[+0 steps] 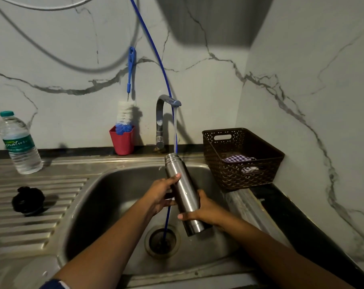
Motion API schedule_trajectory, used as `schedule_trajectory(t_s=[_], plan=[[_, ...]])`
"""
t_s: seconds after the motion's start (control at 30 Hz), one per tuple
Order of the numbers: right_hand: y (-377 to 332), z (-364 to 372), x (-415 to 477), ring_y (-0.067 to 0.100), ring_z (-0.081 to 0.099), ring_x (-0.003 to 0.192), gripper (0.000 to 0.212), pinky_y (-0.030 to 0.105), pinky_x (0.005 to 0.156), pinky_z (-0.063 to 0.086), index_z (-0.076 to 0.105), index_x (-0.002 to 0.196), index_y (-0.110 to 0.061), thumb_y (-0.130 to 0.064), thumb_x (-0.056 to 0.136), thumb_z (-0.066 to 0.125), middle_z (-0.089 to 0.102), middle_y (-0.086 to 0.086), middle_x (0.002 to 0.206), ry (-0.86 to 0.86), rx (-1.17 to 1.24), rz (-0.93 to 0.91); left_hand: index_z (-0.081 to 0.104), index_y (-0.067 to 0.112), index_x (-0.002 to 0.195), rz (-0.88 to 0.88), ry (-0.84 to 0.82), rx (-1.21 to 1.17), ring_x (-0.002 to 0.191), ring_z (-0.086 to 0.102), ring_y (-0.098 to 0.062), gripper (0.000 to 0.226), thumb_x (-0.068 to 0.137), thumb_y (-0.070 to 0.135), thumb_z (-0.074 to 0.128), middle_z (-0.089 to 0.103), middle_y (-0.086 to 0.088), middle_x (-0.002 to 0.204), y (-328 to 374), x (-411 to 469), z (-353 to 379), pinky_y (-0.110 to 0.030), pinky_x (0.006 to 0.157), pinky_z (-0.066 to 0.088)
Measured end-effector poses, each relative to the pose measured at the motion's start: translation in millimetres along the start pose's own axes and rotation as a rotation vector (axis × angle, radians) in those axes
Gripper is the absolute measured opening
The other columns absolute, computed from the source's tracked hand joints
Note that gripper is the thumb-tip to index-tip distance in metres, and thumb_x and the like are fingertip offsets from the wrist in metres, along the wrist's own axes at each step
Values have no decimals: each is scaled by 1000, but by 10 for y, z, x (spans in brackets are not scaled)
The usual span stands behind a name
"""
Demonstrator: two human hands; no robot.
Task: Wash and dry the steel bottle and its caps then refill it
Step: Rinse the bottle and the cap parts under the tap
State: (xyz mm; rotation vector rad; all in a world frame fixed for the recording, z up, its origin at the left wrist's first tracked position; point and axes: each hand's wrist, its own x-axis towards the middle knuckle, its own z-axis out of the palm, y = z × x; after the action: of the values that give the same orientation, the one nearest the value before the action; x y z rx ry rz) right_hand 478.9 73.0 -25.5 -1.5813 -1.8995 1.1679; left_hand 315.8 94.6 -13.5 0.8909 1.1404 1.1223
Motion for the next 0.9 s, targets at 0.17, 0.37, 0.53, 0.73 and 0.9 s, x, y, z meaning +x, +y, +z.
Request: schedule_trajectory(t_s=[0.17, 0.37, 0.53, 0.73, 0.9], plan=[[-145, 9, 6, 19, 49, 120, 92, 30, 97, 42, 12, 148, -21, -52, 80, 66, 44, 7, 141, -44, 189, -14, 58, 4, 109, 17, -28, -112, 95, 63, -29, 26, 92, 24, 59, 63, -16, 102, 55, -34, -64, -42, 69, 55], [-298, 30, 189, 21, 56, 110, 77, 39, 96, 47, 32, 140, -17, -45, 79, 70, 55, 4, 126, 22, 329, 29, 56, 11, 123, 54, -88, -98, 91, 65, -23, 28, 96, 19, 51, 67, -10, 103, 100, -101, -74, -36, 67, 54], [-361, 38, 297, 22, 55, 106, 81, 35, 78, 50, 36, 135, -20, -20, 68, 82, 55, 6, 124, 59, 273, 48, 54, 27, 124, 212, -14, 338, 99, 60, -17, 29, 99, 14, 46, 64, -3, 115, 219, -219, -117, -40, 86, 51], [-491, 135, 501, 28, 55, 111, 99, 42, 94, 48, 32, 136, -18, -30, 55, 88, 53, 8, 128, 247, 32, 13, 49, 21, 139, 348, 252, 1274, 128, 48, -23, 50, 92, 37, 58, 52, -5, 141, 368, -297, -730, -32, 105, 37], [-285, 261, 685, 31, 55, 113, 108, 50, 94, 47, 27, 137, -23, -39, 49, 88, 53, 9, 130, 300, 23, 85, 24, 21, 150, 231, 522, 1681, 143, 24, -27, 73, 90, 55, 48, 24, -5, 156, 221, -563, -1320, -45, 115, 23]])
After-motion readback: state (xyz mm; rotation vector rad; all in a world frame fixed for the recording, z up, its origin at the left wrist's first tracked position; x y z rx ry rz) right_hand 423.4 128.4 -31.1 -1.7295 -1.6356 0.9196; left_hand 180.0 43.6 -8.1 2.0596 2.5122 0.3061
